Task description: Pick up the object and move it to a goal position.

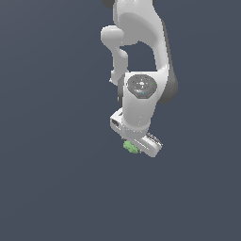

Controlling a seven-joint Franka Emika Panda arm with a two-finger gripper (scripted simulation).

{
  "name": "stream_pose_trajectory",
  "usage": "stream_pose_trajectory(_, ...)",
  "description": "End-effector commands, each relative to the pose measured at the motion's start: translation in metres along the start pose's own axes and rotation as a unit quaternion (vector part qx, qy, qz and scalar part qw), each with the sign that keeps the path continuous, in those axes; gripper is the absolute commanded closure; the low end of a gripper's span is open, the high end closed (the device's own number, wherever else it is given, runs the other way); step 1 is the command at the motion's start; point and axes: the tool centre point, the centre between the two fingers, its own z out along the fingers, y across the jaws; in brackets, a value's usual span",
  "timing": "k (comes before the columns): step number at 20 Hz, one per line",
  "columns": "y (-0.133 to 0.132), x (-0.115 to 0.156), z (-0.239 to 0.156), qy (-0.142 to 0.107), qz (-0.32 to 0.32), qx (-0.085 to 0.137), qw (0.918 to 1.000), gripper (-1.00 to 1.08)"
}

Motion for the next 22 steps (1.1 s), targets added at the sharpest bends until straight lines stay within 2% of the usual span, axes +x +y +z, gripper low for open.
stream_pose_trajectory(1, -0.017, -0.004, -0.021, 0.0, 0.0, 0.0, 1.0, 1.08)
stream_pose_trajectory(11, -0.065, -0.012, -0.073, -0.001, 0.0, 0.0, 1.0, 1.08)
stream_pose_trajectory(22, -0.078, -0.013, -0.087, -0.001, 0.0, 0.0, 1.0, 1.08)
